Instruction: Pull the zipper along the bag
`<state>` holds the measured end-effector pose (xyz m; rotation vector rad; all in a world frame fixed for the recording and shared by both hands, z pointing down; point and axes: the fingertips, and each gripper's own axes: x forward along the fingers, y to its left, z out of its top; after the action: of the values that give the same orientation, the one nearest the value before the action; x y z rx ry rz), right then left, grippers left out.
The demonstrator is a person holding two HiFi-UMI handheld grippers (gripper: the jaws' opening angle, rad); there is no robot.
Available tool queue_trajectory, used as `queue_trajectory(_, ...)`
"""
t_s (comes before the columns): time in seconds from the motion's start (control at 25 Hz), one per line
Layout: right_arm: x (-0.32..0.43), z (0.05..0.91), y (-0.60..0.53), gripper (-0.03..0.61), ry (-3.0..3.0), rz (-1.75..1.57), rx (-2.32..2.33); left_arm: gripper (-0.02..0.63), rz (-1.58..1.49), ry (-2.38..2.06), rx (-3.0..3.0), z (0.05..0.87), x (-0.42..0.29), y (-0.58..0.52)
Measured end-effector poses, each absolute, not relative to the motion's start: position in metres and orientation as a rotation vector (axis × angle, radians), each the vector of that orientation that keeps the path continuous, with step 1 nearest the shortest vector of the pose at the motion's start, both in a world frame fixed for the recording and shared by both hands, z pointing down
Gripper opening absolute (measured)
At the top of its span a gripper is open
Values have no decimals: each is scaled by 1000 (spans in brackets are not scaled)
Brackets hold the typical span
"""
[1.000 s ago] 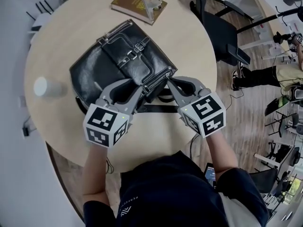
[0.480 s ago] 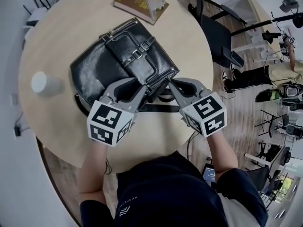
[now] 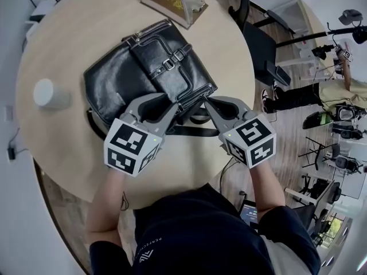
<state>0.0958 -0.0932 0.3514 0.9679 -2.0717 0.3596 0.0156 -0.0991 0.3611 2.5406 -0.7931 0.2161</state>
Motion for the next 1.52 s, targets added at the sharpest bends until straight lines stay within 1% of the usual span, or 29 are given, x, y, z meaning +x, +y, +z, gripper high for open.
queue_trajectory(0.84, 84, 361, -84, 28, -2065, 370, 864, 140, 195, -759, 2532, 372, 17, -99)
queue_trajectory(1.16, 95, 354, -95, 14, -2067, 413, 1023, 155, 164, -751, 2535, 365, 19, -98)
queue_trajectory(1.36, 98, 356, -100, 12, -2006, 291, 1076, 160, 158, -748, 2539, 364, 19, -97)
queue_trajectory(1.52, 101, 361, -101, 14, -1973, 289, 1081, 161, 156, -743, 2541, 366, 20, -98)
